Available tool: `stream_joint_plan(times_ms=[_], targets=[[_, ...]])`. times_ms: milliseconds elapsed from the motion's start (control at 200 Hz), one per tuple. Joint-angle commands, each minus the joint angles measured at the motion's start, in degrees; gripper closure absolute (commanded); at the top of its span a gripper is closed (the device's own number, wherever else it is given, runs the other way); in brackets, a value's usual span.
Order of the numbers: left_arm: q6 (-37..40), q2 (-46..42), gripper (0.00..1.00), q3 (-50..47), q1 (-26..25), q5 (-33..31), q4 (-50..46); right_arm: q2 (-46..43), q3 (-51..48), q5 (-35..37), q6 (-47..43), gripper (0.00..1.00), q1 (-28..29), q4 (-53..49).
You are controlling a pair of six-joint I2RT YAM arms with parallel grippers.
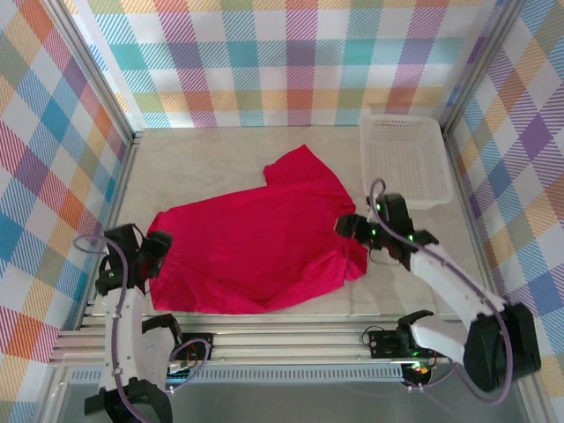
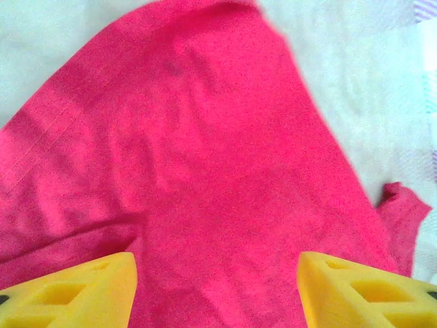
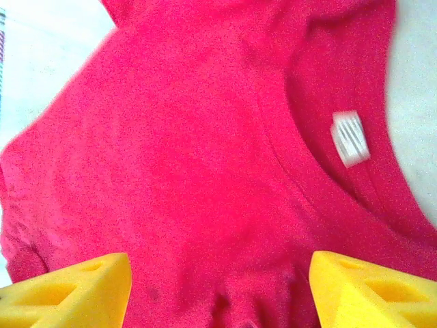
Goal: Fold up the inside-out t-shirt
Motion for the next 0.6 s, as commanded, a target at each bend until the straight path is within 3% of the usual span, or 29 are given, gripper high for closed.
stream_joint_plan(times_ms=[0,165,305,595], targets=[[-0.33,8.46,0.40,3.06,-3.17,1.21,7.00,9.22,8.83,-0.81,-3.22,0.33,2.41,-0.29],[-1.16,25.63,0.41,8.30,-6.11,2.85,14.30,28.79,21.22,-6.95,-2.15,0.35,3.66,1.32],[-1.65,41.43,0.44,15.01,-7.21,5.82,17.22,45.28,34.85,-8.49,0.65,0.41,3.53,-3.17],[-4.97,68.87,0.51,32.45,-8.00,12.09,20.58,63.36,55.10,-5.98,5.91,0.42,1.50,-11.21]])
